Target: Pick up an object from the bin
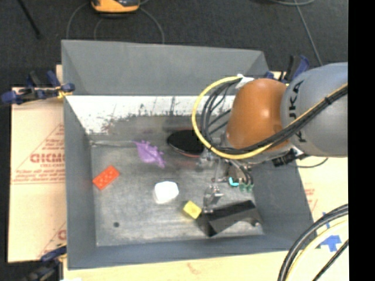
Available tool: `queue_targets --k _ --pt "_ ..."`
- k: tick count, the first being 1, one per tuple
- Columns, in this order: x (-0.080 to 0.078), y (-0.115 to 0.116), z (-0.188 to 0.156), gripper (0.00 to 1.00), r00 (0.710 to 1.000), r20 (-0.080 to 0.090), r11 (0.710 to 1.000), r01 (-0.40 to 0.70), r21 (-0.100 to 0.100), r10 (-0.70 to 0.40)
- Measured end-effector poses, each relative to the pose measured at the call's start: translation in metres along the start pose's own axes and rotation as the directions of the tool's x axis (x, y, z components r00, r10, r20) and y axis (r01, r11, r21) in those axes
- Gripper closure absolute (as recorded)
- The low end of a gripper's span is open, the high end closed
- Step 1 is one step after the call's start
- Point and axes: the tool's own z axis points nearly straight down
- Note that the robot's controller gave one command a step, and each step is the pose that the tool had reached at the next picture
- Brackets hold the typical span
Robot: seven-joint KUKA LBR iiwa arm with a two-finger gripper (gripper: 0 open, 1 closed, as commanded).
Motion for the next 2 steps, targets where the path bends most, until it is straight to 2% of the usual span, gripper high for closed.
queue_targets --k 1,2 --pt "-0.002 0.0 -0.004 0.0 1.0 0.007 1.0 0.0 0.0 0.0" --pt "0.027 -0.034 0.015 0.0 0.998 0.007 0.998 0.065 0.001 -0.065"
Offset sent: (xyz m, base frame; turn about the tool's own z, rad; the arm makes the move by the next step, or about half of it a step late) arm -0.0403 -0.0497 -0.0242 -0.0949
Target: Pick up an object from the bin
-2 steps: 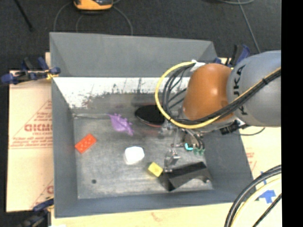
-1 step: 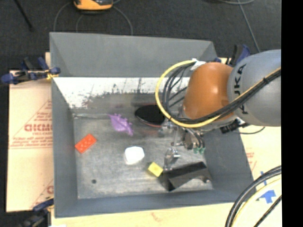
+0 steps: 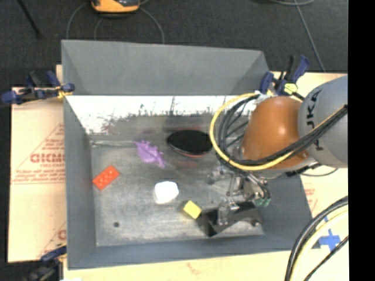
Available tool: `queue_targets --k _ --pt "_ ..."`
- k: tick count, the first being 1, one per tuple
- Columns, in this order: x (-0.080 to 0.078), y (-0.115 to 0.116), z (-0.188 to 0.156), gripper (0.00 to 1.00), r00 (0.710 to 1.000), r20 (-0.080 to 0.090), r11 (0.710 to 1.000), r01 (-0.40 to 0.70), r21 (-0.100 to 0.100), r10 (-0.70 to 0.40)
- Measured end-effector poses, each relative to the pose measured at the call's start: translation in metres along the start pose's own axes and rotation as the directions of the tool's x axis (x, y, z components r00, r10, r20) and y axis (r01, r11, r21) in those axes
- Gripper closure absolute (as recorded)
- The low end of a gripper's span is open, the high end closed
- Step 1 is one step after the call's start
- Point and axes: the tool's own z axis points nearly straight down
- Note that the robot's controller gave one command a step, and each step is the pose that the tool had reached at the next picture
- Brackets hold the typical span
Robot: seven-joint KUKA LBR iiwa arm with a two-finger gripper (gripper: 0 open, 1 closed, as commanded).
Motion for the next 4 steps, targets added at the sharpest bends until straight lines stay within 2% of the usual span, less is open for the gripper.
queue_targets --k 1,2,3,4 --pt "0.006 -0.025 0.008 0.0 1.0 -0.003 1.0 -0.018 0.0 0.018" --pt "0.018 -0.005 0.009 0.0 0.995 -0.001 0.995 0.096 0.001 -0.096" --pt "0.014 -0.018 0.056 0.0 0.999 -0.022 0.999 0.038 -0.006 -0.038" --pt "0.011 -0.026 0.055 1.0 0.999 -0.023 0.999 0.047 -0.016 -0.047"
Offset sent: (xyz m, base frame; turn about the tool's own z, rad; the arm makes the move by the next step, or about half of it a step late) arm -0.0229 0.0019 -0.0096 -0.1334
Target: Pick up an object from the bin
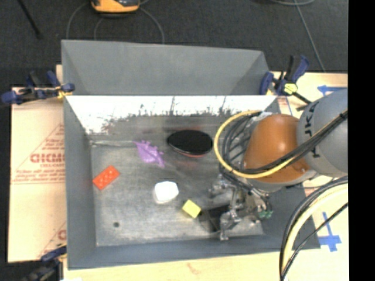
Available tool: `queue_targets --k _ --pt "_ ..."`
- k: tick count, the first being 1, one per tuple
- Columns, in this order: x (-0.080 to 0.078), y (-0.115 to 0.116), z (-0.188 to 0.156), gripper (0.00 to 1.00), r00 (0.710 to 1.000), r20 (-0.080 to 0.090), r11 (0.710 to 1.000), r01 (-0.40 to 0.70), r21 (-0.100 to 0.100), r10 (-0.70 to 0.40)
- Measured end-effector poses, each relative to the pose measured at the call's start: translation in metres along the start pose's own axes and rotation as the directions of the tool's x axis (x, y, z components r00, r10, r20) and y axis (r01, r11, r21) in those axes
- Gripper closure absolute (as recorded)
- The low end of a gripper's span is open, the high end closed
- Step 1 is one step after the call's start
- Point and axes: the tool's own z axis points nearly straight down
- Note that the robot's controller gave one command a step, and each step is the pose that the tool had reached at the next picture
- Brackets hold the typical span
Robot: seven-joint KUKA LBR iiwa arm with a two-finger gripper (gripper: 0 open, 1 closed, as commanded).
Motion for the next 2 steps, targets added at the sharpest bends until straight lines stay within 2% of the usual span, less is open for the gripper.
queue_targets --k 2 --pt "0.0017 0.0008 -0.0024 1.0 1.0 -0.003 1.0 0.003 0.002 -0.003"
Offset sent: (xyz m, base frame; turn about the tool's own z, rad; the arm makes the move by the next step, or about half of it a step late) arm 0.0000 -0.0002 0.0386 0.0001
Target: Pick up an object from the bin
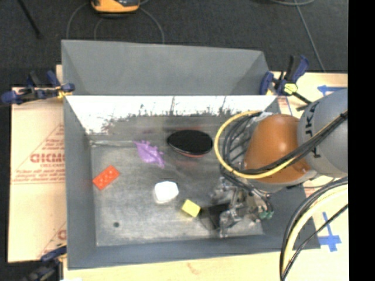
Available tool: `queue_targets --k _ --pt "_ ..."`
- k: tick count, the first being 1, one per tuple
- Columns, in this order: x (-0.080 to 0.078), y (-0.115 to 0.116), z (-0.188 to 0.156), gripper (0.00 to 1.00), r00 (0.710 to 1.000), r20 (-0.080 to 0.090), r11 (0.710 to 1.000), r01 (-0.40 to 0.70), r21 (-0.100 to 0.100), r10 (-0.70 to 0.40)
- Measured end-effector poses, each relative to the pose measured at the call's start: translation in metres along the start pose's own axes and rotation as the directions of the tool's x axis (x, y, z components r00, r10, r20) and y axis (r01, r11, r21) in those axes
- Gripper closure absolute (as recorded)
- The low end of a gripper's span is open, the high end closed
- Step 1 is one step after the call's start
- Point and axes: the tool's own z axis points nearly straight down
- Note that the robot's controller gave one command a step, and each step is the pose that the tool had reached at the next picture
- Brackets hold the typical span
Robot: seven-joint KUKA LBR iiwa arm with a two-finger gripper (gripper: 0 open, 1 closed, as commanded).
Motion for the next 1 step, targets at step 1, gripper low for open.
queue_targets --k 1 --pt "0.0018 -0.0005 -0.0133 1.0 1.0 0.008 1.0 0.001 0.005 -0.001"
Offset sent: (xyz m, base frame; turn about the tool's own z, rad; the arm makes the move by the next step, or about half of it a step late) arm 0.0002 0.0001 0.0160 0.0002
